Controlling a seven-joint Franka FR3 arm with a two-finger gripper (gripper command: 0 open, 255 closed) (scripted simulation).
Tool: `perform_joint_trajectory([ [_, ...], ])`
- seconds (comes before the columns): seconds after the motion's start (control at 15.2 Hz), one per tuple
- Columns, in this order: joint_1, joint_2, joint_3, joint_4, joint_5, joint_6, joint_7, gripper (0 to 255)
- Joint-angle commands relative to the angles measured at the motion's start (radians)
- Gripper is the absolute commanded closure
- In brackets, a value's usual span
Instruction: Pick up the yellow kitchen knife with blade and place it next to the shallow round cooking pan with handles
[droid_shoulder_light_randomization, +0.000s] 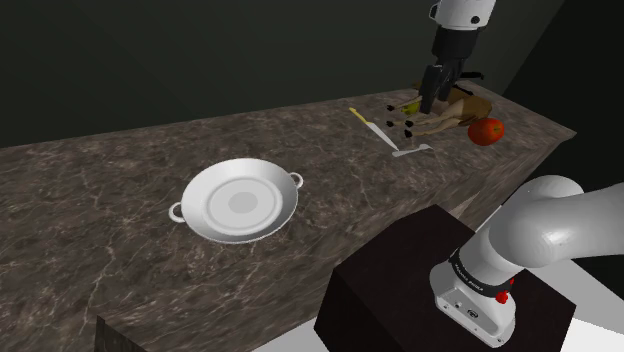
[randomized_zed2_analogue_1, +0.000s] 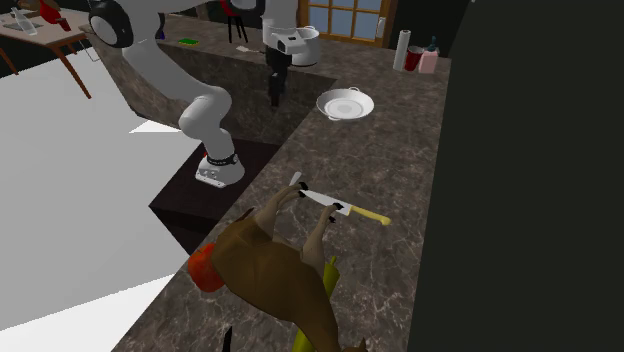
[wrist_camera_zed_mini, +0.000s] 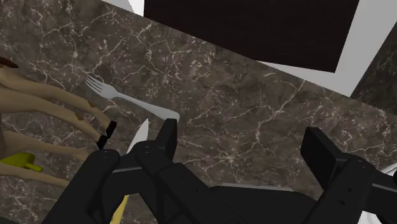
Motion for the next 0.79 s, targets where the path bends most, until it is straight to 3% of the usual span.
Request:
perform_joint_trajectory([
  [0.0, 0.000, 0.000, 0.000, 0.000, 0.000, 0.000, 0.000, 0],
  [0.73, -0.025, 0.262, -0.150, -0.018, -0.050, 0.348, -0.184, 0],
])
